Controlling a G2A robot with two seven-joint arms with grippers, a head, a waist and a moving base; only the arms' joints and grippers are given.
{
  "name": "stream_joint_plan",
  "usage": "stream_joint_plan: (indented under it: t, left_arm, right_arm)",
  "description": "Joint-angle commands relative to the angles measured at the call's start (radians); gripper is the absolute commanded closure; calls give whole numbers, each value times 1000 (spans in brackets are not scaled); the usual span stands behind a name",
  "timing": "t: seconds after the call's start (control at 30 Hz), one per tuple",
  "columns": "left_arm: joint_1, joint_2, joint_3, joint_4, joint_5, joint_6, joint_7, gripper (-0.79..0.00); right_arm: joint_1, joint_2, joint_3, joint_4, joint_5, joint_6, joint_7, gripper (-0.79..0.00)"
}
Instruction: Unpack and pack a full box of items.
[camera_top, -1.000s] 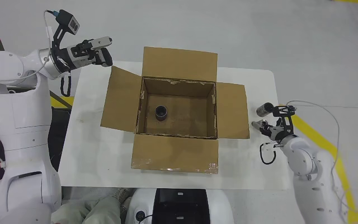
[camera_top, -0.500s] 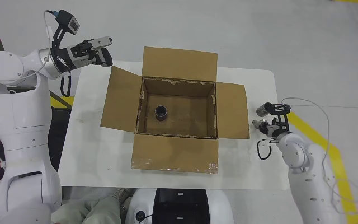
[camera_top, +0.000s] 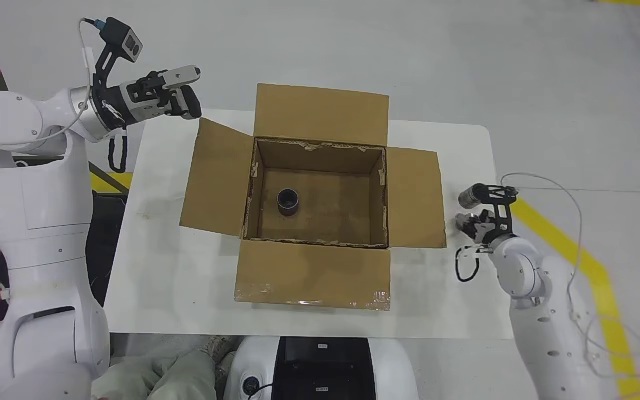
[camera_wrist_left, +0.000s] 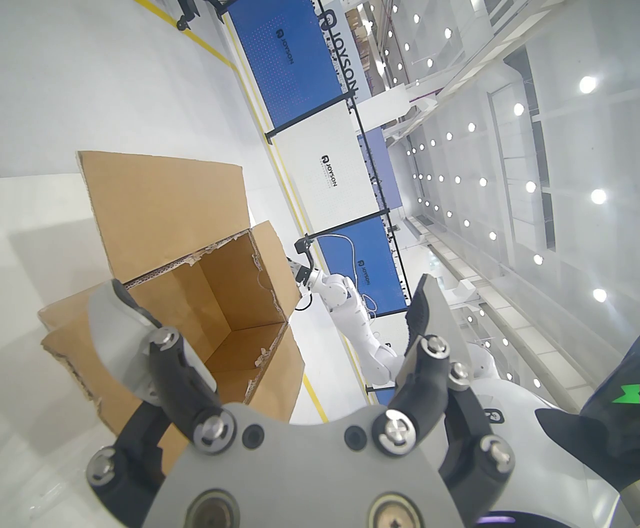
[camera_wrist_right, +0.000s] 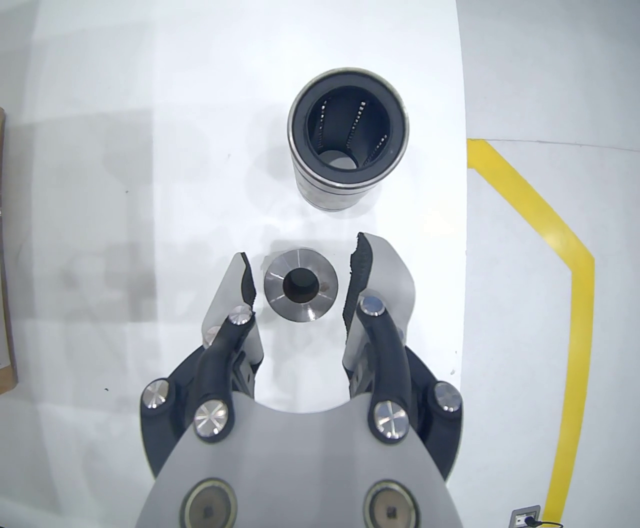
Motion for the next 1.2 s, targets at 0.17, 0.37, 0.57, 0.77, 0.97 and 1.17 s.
stream_joint_plan:
  t: [0.17,0.37,0.57,0.77,0.97,1.17]
  left_arm:
    - [0,0,0,0,0,0,0,-785]
    - [0,0,0,0,0,0,0,-785]
    - [0,0,0,0,0,0,0,-785]
    - [0,0,0,0,0,0,0,-785]
    - [0,0,0,0,0,0,0,-785]
    - [0,0,0,0,0,0,0,-785]
  right_arm:
    - [9,-1,-18,15,-23,28,1,-336]
    - [12,-1,-22,24,-12,26,-4,-289]
    - [-6,3,-11,-4,-20,12,-4,0]
    - [-59,9,22,-86,-14,-1,-2,0]
    - [-126,14,66,-201,-8,-4,-10,0]
    - [-188,18,102,-322,-16,2,-29,0]
